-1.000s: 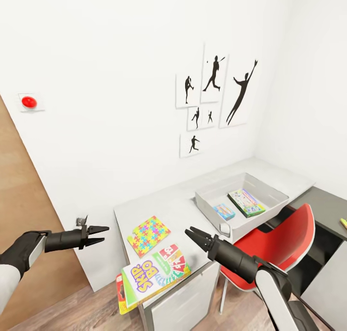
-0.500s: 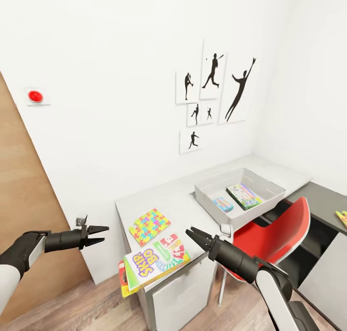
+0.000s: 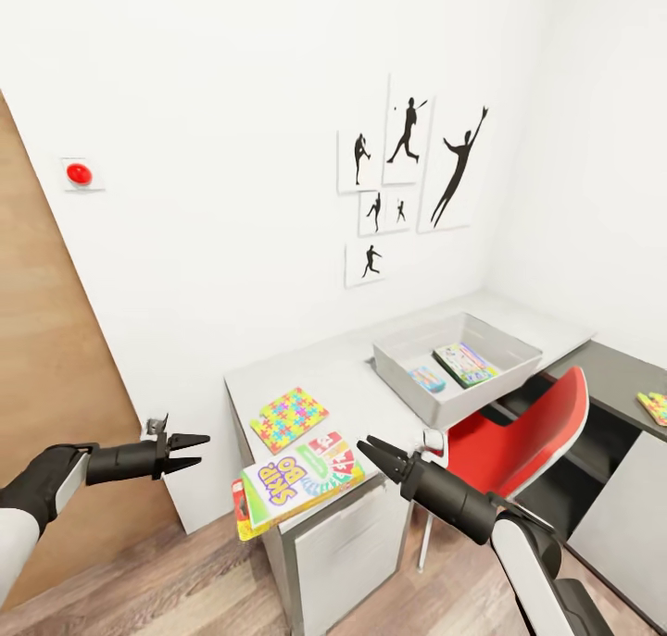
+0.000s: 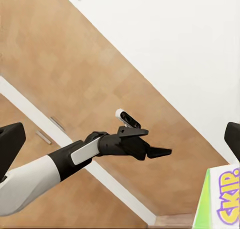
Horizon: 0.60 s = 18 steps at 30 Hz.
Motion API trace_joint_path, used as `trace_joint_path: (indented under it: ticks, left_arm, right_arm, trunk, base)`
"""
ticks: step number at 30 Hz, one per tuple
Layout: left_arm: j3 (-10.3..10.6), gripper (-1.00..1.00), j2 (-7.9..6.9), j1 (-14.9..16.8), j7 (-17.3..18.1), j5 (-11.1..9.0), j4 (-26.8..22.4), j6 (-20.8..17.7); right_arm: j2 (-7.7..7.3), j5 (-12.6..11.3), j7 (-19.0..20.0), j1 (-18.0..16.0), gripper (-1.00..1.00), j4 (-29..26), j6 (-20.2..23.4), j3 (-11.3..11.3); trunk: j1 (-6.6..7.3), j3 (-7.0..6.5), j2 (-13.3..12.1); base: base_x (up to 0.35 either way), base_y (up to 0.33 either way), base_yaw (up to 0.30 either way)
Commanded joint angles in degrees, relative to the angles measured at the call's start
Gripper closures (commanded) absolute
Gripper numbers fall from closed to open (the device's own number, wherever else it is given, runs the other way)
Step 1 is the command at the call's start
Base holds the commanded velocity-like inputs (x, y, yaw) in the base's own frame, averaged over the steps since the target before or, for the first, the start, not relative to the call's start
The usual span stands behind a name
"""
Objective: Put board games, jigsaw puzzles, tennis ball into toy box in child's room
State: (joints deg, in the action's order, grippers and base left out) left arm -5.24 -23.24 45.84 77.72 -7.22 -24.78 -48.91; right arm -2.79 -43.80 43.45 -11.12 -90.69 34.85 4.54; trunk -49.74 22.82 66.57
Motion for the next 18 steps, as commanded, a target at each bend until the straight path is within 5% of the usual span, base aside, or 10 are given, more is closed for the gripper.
trace_joint_path:
  ticks: [1,18]
  left_arm:
    - [-0.03,-1.0,0.0,0.03,0.11,-0.08,0.0,-0.57]
    - [-0.03,-1.0,0.0,0.03,0.15,-0.09,0.0,-0.57]
  right_arm:
    - [-0.03,-0.47,-0.12,-0.04,-1.0,-0.01,0.41,0.03]
    - [-0.01,-0.37,-0.22,-0.04,-1.0,-0.01,0.31,0.03]
  trunk:
    - [-0.2,0.25,0.46]
    - [-3.93,3.3,7.28]
  base:
    - [-0.244,0.0,0.0]
    - [-0.056,0.0,0.0]
